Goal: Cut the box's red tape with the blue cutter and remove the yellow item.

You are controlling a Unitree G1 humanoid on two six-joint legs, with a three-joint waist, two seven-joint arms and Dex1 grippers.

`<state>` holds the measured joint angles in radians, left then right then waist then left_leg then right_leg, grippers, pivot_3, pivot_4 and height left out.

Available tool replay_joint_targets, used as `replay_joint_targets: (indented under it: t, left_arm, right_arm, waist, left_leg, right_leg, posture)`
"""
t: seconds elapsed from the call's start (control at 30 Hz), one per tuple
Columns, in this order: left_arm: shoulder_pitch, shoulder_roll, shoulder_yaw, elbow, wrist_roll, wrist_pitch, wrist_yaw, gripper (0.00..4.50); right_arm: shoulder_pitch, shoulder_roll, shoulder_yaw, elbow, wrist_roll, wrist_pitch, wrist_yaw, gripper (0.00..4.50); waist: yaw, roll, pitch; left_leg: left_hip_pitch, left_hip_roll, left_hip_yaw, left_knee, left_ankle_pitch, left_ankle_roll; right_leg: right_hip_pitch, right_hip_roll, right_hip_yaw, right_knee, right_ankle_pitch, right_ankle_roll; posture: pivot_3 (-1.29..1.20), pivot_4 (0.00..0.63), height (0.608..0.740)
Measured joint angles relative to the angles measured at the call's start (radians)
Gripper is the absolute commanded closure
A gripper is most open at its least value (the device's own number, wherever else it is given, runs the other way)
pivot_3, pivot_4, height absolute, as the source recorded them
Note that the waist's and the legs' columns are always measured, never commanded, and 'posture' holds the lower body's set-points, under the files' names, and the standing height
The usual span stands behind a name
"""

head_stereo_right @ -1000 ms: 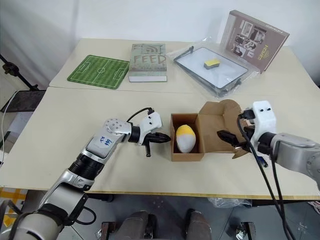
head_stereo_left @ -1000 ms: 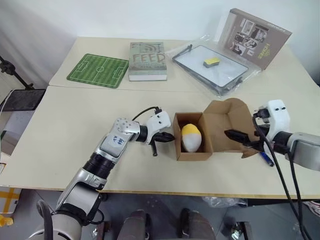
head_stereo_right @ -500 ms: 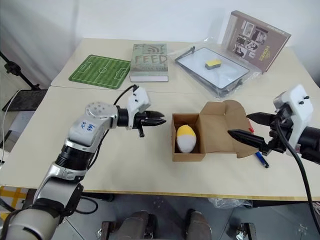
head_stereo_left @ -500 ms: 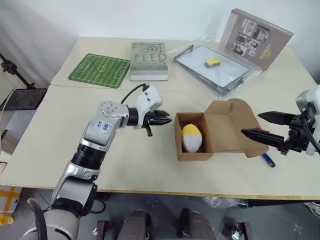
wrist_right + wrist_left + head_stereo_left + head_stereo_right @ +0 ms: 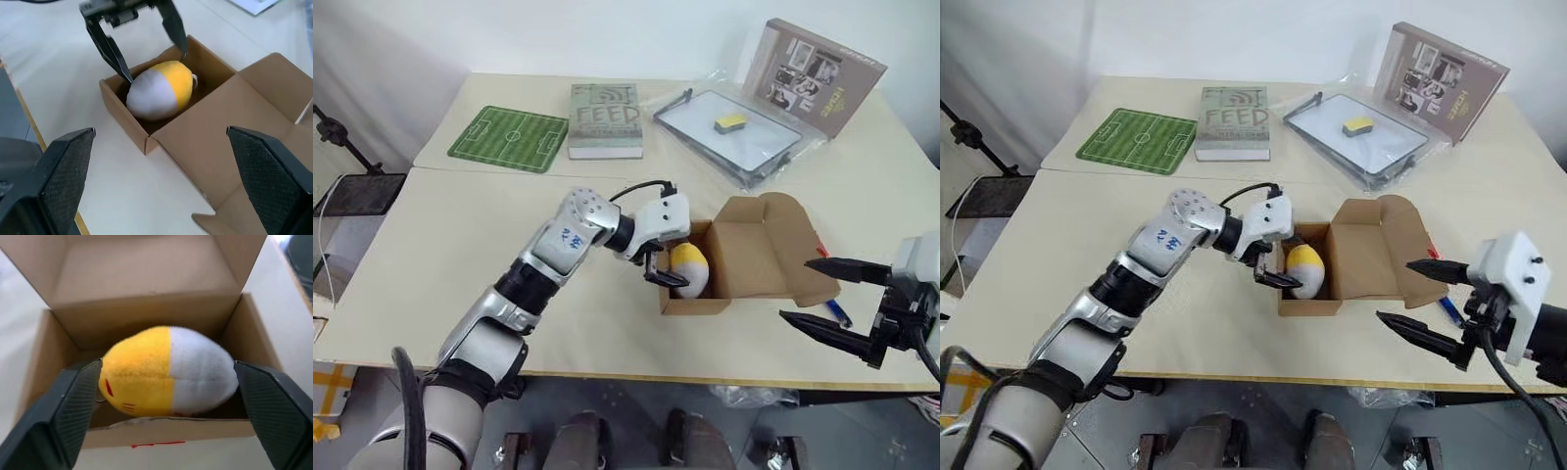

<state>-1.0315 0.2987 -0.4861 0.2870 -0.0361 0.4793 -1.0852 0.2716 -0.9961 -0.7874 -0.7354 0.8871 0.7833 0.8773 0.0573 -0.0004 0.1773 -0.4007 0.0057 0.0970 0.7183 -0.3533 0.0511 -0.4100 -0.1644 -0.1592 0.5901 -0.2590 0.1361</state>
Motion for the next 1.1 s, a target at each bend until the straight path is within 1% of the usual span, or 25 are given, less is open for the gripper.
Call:
replay_joint_targets:
  t: [0.13, 0.23, 0.37, 0.53, 0.63, 0.7, 0.8, 0.93, 1.03, 1.1]
  left_arm:
    - [-0.032, -0.037, -0.043, 0.094, 0.055, -0.094, -0.008, 0.03]
    - [-0.049, -0.069, -0.054, 0.154, 0.083, -0.145, -0.011, 0.61]
    - [-0.05, -0.069, -0.057, 0.173, 0.105, -0.188, -0.033, 1.8]
    - [-0.053, -0.083, -0.048, 0.204, 0.116, -0.211, -0.04, 3.27]
    - [-0.055, -0.088, -0.03, 0.219, 0.115, -0.214, -0.04, 4.03]
    - [-0.056, -0.091, -0.012, 0.226, 0.111, -0.21, -0.039, 4.39]
    - [-0.056, -0.094, 0.037, 0.218, 0.086, -0.183, -0.04, 4.44]
    - [-0.058, -0.094, 0.112, 0.141, 0.035, -0.115, -0.032, 4.44]
    - [-0.066, -0.094, 0.175, 0.082, -0.004, -0.045, 0.004, 4.44]
    - [-0.073, -0.098, 0.235, 0.04, -0.035, 0.004, 0.056, 4.44]
  right_arm:
    - [0.053, 0.067, -0.016, -0.067, -0.008, 0.0, -0.044, 0.0]
    - [0.071, 0.088, -0.015, -0.107, -0.01, 0.001, -0.083, 0.0]
    - [0.096, 0.103, -0.016, -0.129, -0.011, 0.001, -0.119, 0.0]
    - [0.097, 0.103, -0.016, -0.128, -0.011, 0.0, -0.13, 0.0]
    - [0.092, 0.103, -0.016, -0.118, -0.012, -0.009, -0.124, 0.0]
    - [0.089, 0.103, -0.016, -0.108, -0.022, -0.024, -0.115, 0.0]
    - [0.069, 0.107, -0.014, -0.075, -0.033, -0.064, -0.097, 0.0]
    - [0.048, 0.105, -0.008, -0.045, -0.042, -0.086, -0.082, 0.0]
    - [0.007, 0.089, -0.001, -0.015, -0.043, -0.089, -0.074, 0.0]
    - [-0.031, 0.072, 0.005, 0.011, -0.044, -0.092, -0.065, 0.0]
  waist:
    - [-0.001, 0.0, 0.0]
    - [-0.003, 0.0, 0.0]
    - [-0.006, 0.0, 0.0]
    - [-0.006, 0.0, 0.0]
    - [-0.004, 0.0, 0.0]
    - [-0.004, 0.0, 0.0]
    - [-0.005, 0.0, 0.0]
    - [-0.005, 0.0, 0.0]
    - [-0.006, 0.0, 0.0]
    - [-0.007, 0.0, 0.0]
  left_leg:
    - [0.0, 0.0, 0.0, 0.0, 0.0, 0.0]
    - [0.001, 0.0, 0.0, 0.0, 0.0, 0.0]
    - [0.001, 0.001, 0.0, 0.0, 0.0, 0.0]
    - [0.002, 0.005, 0.001, 0.0, 0.0, 0.001]
    - [0.002, 0.005, 0.001, 0.001, -0.001, 0.001]
    - [0.002, 0.005, 0.001, 0.001, -0.001, 0.002]
    - [0.002, 0.005, 0.001, 0.001, 0.0, 0.002]
    - [0.002, 0.005, 0.001, 0.001, 0.0, 0.002]
    - [0.002, 0.005, 0.001, 0.001, 0.0, 0.002]
    - [0.002, 0.005, 0.001, 0.001, 0.0, 0.002]
  right_leg:
    - [0.0, 0.0, 0.0, 0.0, 0.0, 0.0]
    - [0.0, 0.0, 0.001, 0.0, 0.0, 0.0]
    - [0.0, 0.0, 0.001, 0.001, 0.0, 0.0]
    - [0.0, 0.0, 0.002, 0.001, 0.0, 0.0]
    - [0.0, 0.0, 0.002, 0.001, 0.0, 0.0]
    - [0.0, 0.0, 0.002, 0.001, 0.0, 0.0]
    - [0.0, 0.0, 0.002, 0.001, 0.0, 0.0]
    - [0.0, 0.0, 0.002, 0.001, 0.0, 0.0]
    - [0.0, 0.0, 0.002, 0.002, 0.0, 0.0]
    - [0.0, 0.0, 0.002, 0.002, 0.0, 0.0]
  posture:
    - [0.0, 0.15, 0.74]
    - [0.0, 0.15, 0.74]
    - [0.0, 0.15, 0.74]
    - [0.0, 0.15, 0.74]
    - [0.0, 0.15, 0.74]
    - [0.0, 0.15, 0.74]
    - [0.0, 0.15, 0.74]
    - [0.0, 0.15, 0.74]
    - [0.0, 0.15, 0.74]
    - [0.0, 0.15, 0.74]
